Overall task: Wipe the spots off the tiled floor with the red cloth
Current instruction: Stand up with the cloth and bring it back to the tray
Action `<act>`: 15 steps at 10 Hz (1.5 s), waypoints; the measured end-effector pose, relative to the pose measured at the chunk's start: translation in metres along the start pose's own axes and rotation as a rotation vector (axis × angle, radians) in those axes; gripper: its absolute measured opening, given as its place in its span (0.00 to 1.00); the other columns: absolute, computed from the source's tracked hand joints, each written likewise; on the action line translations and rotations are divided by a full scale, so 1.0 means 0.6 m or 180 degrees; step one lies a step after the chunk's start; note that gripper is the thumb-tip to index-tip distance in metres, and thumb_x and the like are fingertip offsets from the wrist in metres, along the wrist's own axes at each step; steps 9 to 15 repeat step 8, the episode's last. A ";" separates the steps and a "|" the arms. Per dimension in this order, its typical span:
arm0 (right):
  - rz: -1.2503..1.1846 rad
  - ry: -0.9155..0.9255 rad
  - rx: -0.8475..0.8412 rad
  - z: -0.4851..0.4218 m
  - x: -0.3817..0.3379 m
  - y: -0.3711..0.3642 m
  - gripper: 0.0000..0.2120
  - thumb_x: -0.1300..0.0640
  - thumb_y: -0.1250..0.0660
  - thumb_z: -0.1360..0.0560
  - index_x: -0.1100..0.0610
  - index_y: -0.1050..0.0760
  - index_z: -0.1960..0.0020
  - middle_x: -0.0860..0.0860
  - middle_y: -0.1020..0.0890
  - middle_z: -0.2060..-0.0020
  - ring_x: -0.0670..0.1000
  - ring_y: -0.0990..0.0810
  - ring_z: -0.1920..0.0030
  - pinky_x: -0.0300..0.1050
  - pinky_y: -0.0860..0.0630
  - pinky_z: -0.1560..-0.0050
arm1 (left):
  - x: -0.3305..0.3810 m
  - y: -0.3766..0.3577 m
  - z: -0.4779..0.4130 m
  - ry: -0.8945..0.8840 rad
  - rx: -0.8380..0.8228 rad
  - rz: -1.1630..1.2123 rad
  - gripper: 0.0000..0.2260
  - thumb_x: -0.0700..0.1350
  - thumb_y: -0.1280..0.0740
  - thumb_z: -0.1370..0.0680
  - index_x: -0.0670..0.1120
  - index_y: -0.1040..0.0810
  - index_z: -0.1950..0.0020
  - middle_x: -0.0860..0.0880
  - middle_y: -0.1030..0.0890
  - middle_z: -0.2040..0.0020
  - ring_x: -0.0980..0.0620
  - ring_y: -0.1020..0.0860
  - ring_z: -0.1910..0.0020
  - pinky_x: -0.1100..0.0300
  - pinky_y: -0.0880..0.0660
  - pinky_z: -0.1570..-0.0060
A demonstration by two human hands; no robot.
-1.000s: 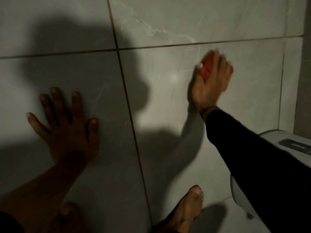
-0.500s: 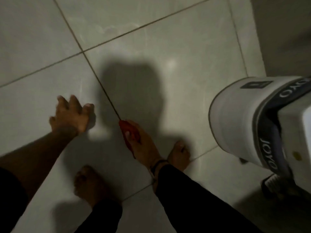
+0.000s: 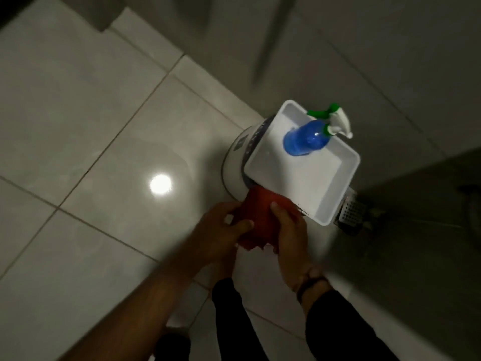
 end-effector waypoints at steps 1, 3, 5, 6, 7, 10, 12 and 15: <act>-0.0337 -0.0195 0.0412 -0.079 -0.072 0.069 0.07 0.56 0.34 0.21 0.51 0.18 0.46 0.51 0.14 0.60 0.52 0.17 0.65 0.34 0.26 0.78 | 0.116 -0.069 -0.068 -0.0336 0.0033 -0.0812 0.18 0.47 0.30 0.19 0.52 0.16 0.28 0.50 0.14 0.37 0.52 0.17 0.41 0.58 0.22 0.39; 0.0804 -0.0267 0.0574 -0.221 -0.115 0.126 0.18 0.63 0.35 0.16 0.60 0.25 0.26 0.60 0.17 0.32 0.62 0.18 0.34 0.60 0.18 0.29 | 0.197 -0.162 -0.201 -0.0374 0.0477 -0.2131 0.14 0.48 0.32 0.17 0.44 0.18 0.33 0.44 0.13 0.39 0.44 0.15 0.44 0.56 0.28 0.52; 0.1820 -0.0215 0.0541 -0.296 -0.101 0.136 0.22 0.58 0.25 0.20 0.61 0.25 0.28 0.60 0.18 0.30 0.62 0.20 0.29 0.53 0.24 0.25 | 0.171 -0.197 -0.280 0.0045 0.0738 -0.2661 0.16 0.46 0.30 0.17 0.42 0.20 0.31 0.41 0.15 0.37 0.39 0.15 0.38 0.48 0.19 0.43; 0.2133 -0.0093 0.0628 -0.306 -0.093 0.138 0.25 0.54 0.23 0.21 0.60 0.25 0.28 0.59 0.18 0.30 0.63 0.19 0.30 0.55 0.23 0.27 | 0.161 -0.206 -0.289 0.0093 0.0847 -0.2650 0.17 0.45 0.28 0.18 0.43 0.19 0.30 0.42 0.16 0.37 0.40 0.15 0.37 0.47 0.19 0.39; 0.2422 -0.0030 0.0743 -0.313 -0.095 0.141 0.30 0.50 0.22 0.22 0.59 0.29 0.26 0.60 0.18 0.30 0.66 0.19 0.30 0.61 0.21 0.28 | 0.172 -0.208 -0.284 -0.0057 0.0955 -0.2578 0.20 0.46 0.27 0.20 0.45 0.21 0.29 0.43 0.17 0.35 0.41 0.17 0.36 0.47 0.20 0.37; 0.2459 -0.0041 0.0775 -0.290 -0.091 0.141 0.30 0.50 0.23 0.22 0.59 0.30 0.26 0.61 0.18 0.30 0.65 0.18 0.31 0.61 0.21 0.27 | 0.167 -0.207 -0.248 -0.0224 0.1034 -0.2582 0.20 0.47 0.27 0.19 0.46 0.22 0.28 0.44 0.18 0.34 0.42 0.17 0.36 0.47 0.20 0.37; 0.2459 -0.0041 0.0775 -0.290 -0.091 0.141 0.30 0.50 0.23 0.22 0.59 0.30 0.26 0.61 0.18 0.30 0.65 0.18 0.31 0.61 0.21 0.27 | 0.167 -0.207 -0.248 -0.0224 0.1034 -0.2582 0.20 0.47 0.27 0.19 0.46 0.22 0.28 0.44 0.18 0.34 0.42 0.17 0.36 0.47 0.20 0.37; 0.2459 -0.0041 0.0775 -0.290 -0.091 0.141 0.30 0.50 0.23 0.22 0.59 0.30 0.26 0.61 0.18 0.30 0.65 0.18 0.31 0.61 0.21 0.27 | 0.167 -0.207 -0.248 -0.0224 0.1034 -0.2582 0.20 0.47 0.27 0.19 0.46 0.22 0.28 0.44 0.18 0.34 0.42 0.17 0.36 0.47 0.20 0.37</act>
Point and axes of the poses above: each hand's wrist, its own z-axis away from the middle knuckle, its own y-axis out of the back of the hand, x = y × z, the point moved 3 cm from there along -z, towards the middle knuckle
